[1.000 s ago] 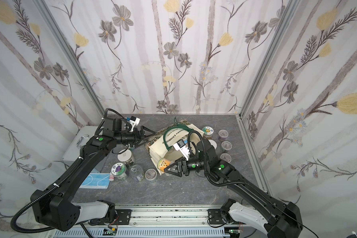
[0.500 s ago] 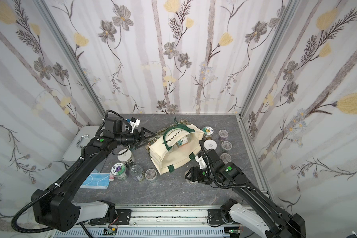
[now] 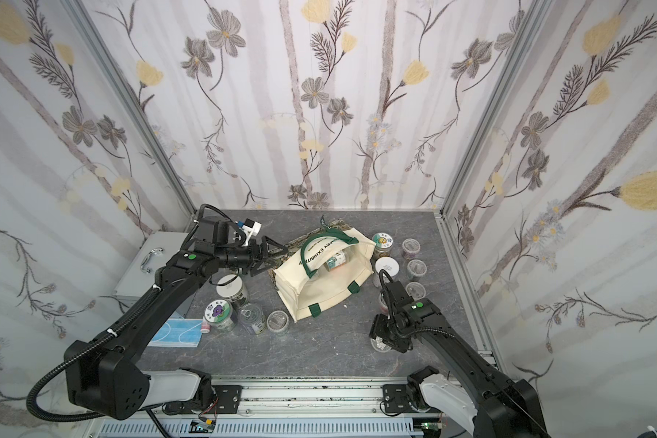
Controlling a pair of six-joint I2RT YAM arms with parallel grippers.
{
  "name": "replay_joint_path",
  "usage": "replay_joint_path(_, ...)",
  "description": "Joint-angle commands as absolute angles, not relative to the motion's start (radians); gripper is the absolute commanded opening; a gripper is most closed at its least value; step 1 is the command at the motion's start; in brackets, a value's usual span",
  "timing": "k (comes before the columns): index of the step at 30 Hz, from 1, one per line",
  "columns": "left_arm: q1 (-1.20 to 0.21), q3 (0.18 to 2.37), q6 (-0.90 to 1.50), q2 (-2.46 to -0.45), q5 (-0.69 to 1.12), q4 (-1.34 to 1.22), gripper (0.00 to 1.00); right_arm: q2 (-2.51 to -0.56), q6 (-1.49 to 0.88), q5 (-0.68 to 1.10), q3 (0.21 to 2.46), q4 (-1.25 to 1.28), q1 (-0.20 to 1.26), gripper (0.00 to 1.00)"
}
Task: Take out the seed jars from the canvas bag
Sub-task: Place the seed jar at the center of the board.
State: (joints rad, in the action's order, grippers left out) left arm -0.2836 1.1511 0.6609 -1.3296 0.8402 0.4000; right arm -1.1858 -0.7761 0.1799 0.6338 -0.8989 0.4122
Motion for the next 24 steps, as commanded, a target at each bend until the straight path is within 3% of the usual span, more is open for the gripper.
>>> replay_joint_path(1, -0.293, 1.185, 0.595, -1.337, 0.793, 0.467, 0.97, -1.2, -0.775, 0.163, 0.626, -0.849, 0.38, 0.68)
replay_joint_path(6, -0.393, 1.321, 0.432, -1.39, 0.582, 0.695, 0.98, -1.214, -0.759, 0.167, 0.617, -0.843, 0.327, 0.72)
replay_joint_path(14, -0.64, 1.561, 0.257, -1.522, 0.064, 0.983, 1.0, -1.208, -0.712, 0.183, 0.645, -0.839, 0.26, 0.92)
replay_joint_path(15, -0.667, 1.591, 0.246, -1.549, 0.01, 1.012, 1.0, -1.206, -0.71, 0.186, 0.656, -0.841, 0.255, 0.98)
replay_joint_path(24, -0.827, 1.822, 0.189, -1.779, -0.237, 1.166, 1.0, -1.136, -0.718, 0.201, 0.817, -0.881, 0.252, 1.0)
